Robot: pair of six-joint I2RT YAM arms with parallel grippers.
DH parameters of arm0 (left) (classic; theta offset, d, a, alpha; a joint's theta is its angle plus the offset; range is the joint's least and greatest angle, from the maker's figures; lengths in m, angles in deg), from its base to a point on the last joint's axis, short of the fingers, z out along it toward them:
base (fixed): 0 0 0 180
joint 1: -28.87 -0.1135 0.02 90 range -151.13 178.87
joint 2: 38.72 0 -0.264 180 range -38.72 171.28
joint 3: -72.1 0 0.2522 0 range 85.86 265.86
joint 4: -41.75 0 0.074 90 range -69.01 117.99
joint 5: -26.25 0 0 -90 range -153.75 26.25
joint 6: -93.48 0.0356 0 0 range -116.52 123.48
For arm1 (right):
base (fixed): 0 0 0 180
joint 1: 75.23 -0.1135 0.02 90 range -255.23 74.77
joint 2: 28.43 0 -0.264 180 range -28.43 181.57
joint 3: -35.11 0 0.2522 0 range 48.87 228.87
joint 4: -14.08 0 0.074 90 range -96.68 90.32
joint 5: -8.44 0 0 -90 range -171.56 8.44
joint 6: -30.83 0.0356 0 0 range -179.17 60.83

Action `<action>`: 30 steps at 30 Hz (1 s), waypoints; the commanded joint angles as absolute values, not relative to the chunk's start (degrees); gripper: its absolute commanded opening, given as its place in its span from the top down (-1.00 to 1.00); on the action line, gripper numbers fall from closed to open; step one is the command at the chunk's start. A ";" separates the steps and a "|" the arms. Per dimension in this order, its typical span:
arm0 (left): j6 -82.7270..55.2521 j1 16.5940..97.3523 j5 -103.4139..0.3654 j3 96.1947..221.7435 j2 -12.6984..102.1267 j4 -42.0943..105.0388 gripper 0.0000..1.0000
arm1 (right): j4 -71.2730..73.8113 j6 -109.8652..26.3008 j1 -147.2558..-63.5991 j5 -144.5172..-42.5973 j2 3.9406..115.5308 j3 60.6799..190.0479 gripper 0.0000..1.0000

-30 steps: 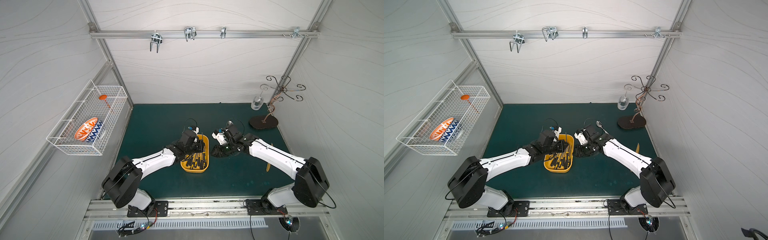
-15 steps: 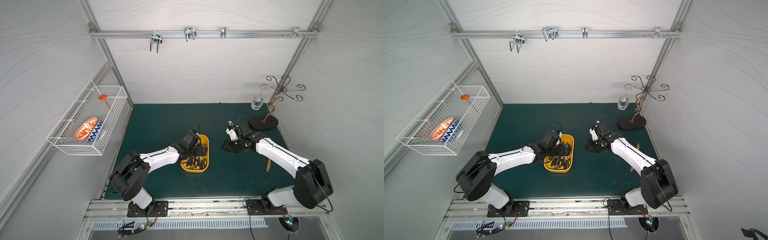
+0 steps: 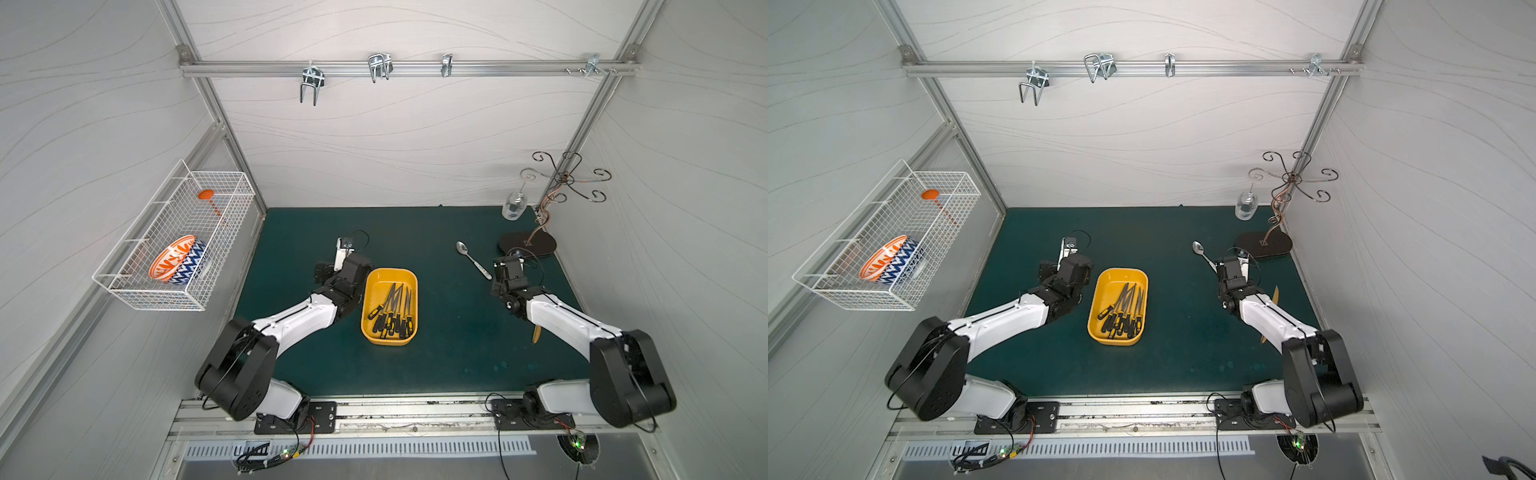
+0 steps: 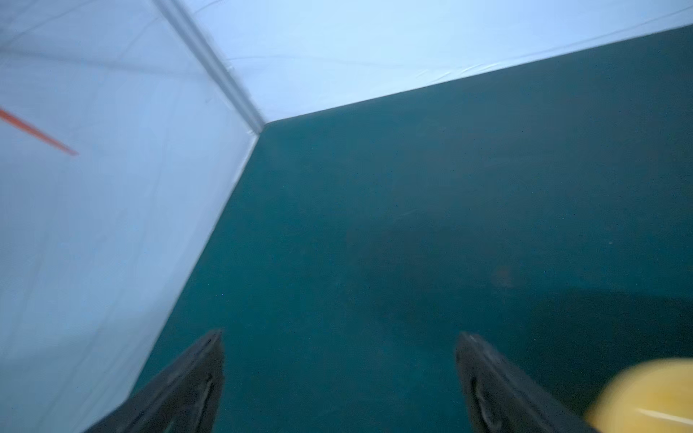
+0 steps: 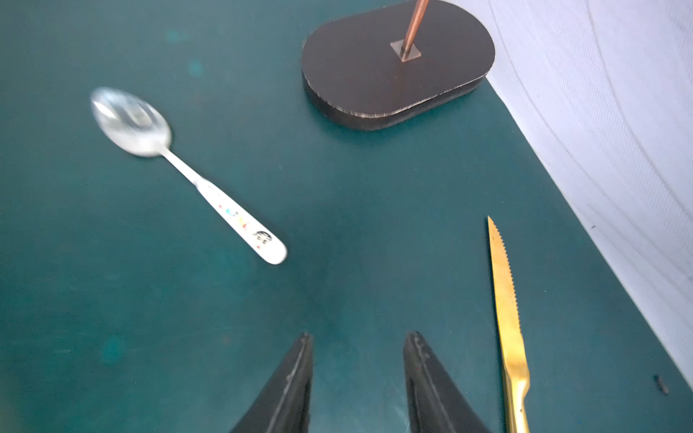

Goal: Put the file tool into the storage box
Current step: Reset both arms

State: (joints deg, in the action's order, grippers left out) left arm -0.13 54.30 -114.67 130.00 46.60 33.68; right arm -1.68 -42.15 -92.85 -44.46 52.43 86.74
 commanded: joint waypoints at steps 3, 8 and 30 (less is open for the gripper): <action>0.41 44.61 -115.29 122.46 49.15 50.54 -0.99 | 22.20 -54.78 -92.06 -40.38 61.11 86.41 0.12; 4.60 39.02 -104.33 118.05 51.39 66.69 -0.98 | 30.58 -55.32 -86.15 -51.65 62.01 83.20 0.14; 1.41 30.73 -80.59 108.97 50.58 78.54 -0.99 | 43.96 -59.86 -79.53 -83.12 61.57 75.15 -0.98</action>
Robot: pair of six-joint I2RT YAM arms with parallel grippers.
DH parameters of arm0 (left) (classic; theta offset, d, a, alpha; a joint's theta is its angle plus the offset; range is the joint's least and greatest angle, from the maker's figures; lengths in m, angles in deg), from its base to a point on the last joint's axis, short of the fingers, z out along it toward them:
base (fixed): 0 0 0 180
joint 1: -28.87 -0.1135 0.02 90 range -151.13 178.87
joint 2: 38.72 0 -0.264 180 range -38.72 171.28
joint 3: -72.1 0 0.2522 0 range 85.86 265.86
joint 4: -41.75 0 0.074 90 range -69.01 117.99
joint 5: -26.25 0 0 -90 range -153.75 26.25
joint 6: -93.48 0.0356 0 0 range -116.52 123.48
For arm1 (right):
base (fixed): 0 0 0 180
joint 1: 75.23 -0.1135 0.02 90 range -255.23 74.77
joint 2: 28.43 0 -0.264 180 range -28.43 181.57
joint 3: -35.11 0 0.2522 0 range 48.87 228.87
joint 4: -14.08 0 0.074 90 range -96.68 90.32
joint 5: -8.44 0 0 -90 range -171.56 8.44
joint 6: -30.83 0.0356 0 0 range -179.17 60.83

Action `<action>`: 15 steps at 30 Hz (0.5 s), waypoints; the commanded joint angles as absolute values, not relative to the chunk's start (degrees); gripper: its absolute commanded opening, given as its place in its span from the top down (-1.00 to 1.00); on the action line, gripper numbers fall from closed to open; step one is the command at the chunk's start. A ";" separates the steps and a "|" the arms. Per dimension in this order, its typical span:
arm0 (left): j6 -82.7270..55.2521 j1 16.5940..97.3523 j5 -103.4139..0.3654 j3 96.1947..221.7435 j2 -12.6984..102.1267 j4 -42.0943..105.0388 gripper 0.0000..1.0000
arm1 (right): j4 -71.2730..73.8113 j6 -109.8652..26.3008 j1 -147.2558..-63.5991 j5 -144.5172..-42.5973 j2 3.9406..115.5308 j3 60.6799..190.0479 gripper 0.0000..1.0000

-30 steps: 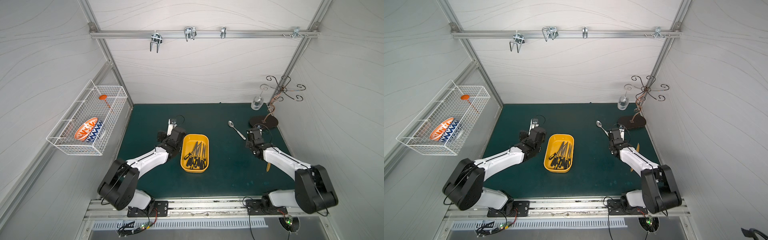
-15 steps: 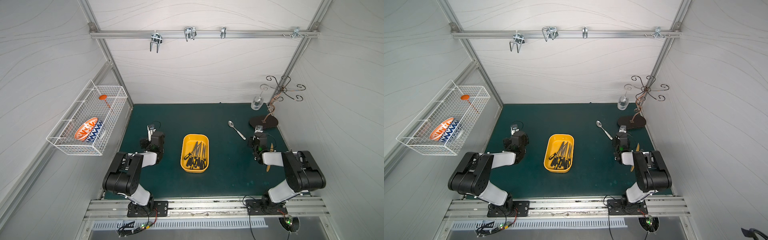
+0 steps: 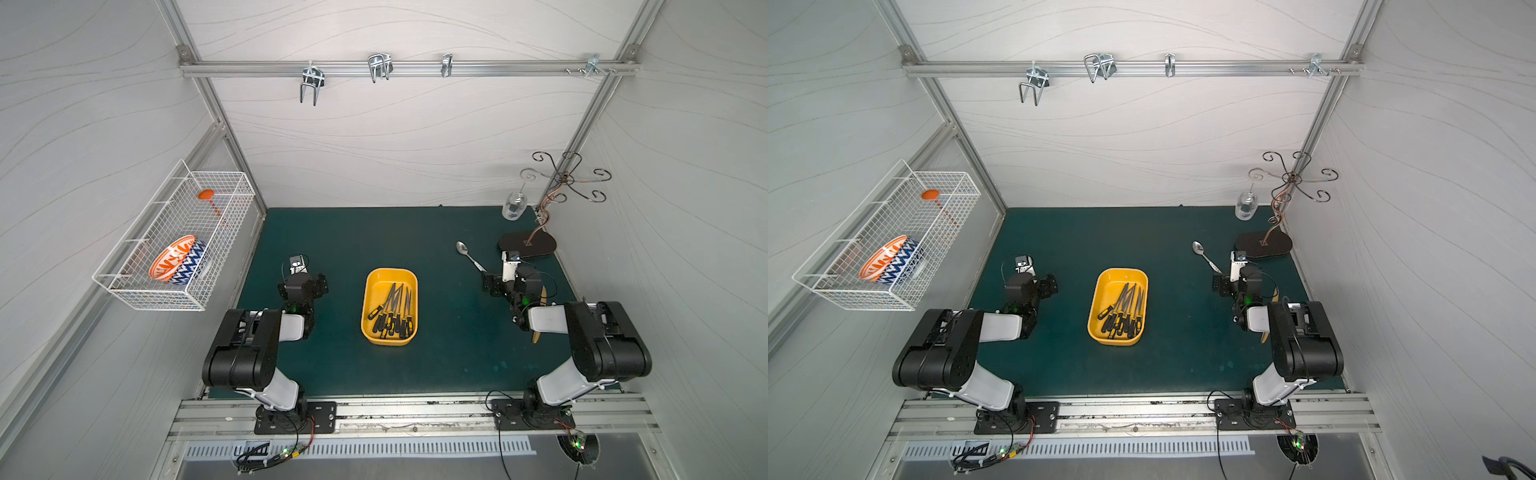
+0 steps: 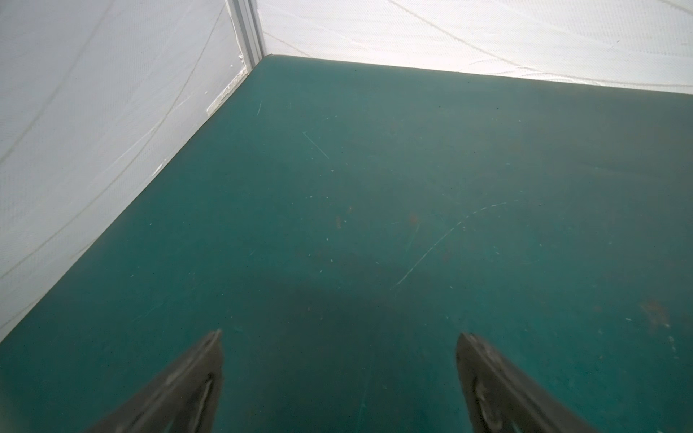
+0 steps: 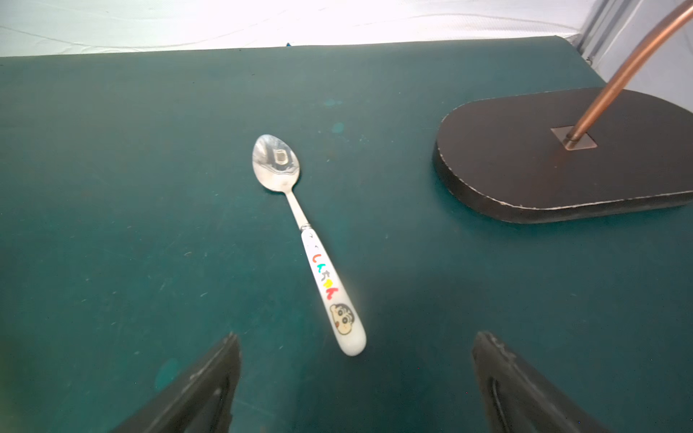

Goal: Put the file tool into the storage box
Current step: Reset both arms

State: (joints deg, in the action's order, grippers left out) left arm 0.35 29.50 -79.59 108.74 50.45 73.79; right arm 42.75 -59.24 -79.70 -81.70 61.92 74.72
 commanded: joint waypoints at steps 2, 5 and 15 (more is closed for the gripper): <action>1.36 30.81 -80.63 109.03 50.47 78.18 -0.99 | 44.00 -59.86 -79.51 -83.17 61.58 75.15 -0.98; 1.34 30.81 -80.66 109.01 50.56 78.33 -0.99 | 44.00 -59.86 -79.53 -83.22 61.63 75.16 -0.98; -0.33 27.87 -74.64 111.00 51.11 74.88 -0.99 | 44.00 -59.86 -79.44 -83.18 61.60 75.15 -0.98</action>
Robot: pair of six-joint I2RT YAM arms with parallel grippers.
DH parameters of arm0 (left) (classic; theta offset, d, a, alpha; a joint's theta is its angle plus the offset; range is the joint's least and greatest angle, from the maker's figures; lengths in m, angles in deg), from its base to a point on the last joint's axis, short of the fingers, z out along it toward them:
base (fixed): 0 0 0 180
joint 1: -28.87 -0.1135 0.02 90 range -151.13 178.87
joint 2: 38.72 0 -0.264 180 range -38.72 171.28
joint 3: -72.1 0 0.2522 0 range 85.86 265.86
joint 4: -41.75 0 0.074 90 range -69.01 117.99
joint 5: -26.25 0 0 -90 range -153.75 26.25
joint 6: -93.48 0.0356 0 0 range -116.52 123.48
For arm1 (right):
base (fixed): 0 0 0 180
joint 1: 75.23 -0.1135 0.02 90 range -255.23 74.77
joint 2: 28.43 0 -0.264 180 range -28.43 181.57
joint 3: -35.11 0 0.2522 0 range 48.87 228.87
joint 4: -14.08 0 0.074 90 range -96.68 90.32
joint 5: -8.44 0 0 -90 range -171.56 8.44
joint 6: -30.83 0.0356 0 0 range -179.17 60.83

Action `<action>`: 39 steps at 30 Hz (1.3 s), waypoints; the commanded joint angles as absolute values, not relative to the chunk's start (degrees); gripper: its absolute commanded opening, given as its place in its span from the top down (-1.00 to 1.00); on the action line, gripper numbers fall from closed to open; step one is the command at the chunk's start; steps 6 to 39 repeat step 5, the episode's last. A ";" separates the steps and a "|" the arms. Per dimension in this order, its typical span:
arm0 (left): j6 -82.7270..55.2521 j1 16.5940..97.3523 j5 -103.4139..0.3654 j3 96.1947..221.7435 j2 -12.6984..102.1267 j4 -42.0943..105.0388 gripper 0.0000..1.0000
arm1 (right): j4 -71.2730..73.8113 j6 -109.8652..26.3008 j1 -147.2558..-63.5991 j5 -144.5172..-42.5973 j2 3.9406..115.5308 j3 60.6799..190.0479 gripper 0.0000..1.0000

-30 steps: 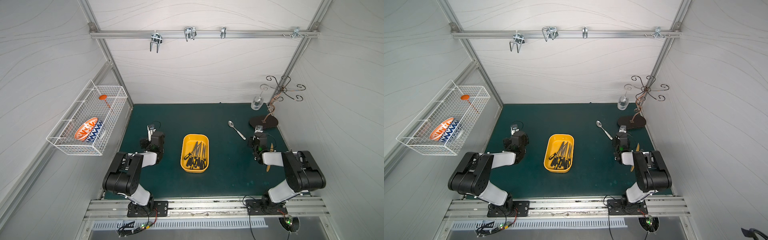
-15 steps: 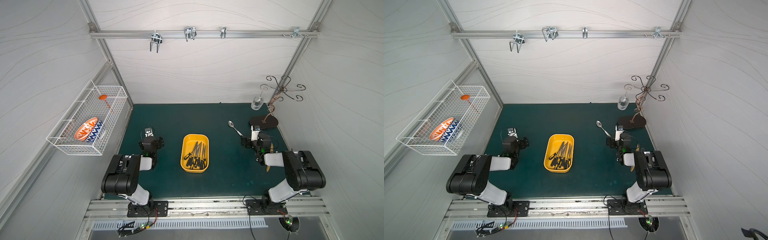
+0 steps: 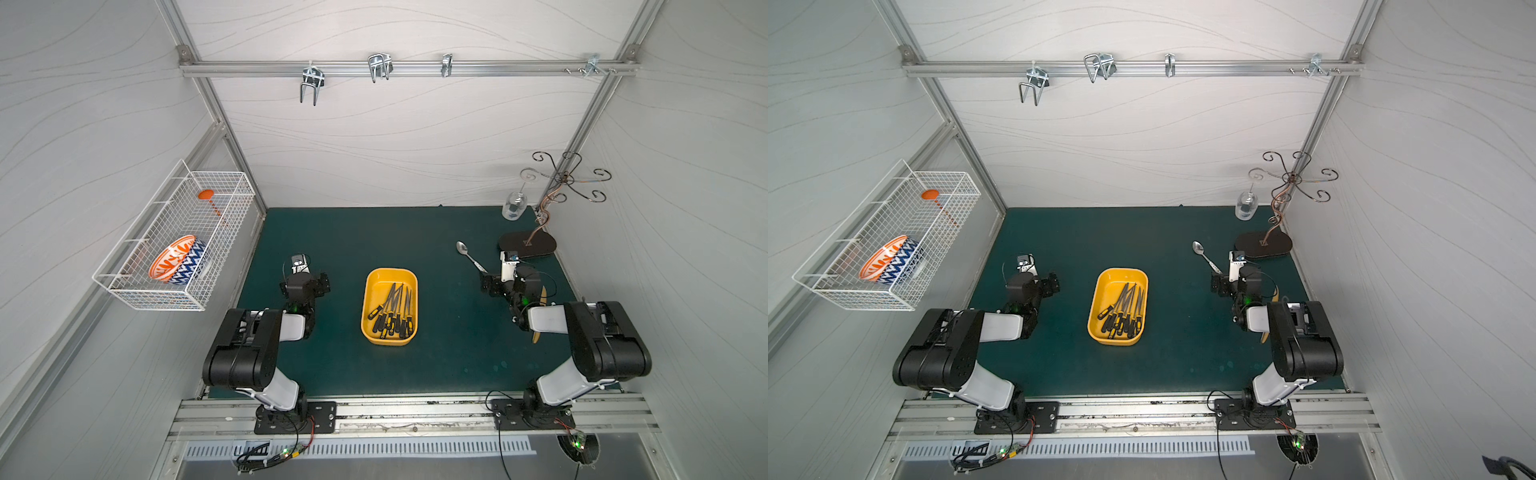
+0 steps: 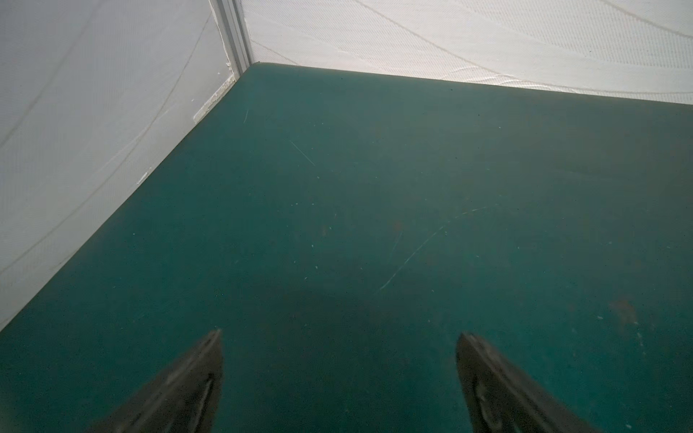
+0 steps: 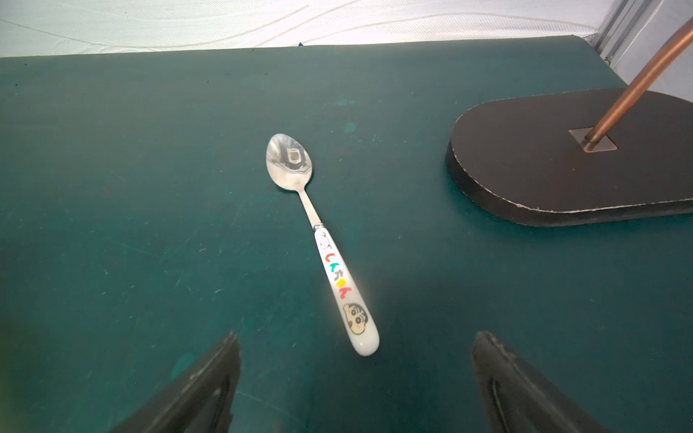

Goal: Put the file tool into the storage box
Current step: Reset both arms

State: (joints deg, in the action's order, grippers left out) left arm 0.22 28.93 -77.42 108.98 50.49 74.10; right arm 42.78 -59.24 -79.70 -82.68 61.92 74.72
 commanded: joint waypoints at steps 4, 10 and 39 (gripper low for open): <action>0.58 29.00 -76.31 110.35 50.58 75.58 -0.99 | 44.00 -59.85 -79.44 -83.19 61.59 75.15 -0.98; 0.78 29.22 -76.64 110.22 50.67 76.16 -0.99 | 44.00 -59.86 -79.44 -83.18 61.63 75.15 -0.98; 0.78 29.22 -76.64 110.22 50.67 76.16 -0.99 | 44.00 -59.86 -79.44 -83.18 61.63 75.15 -0.98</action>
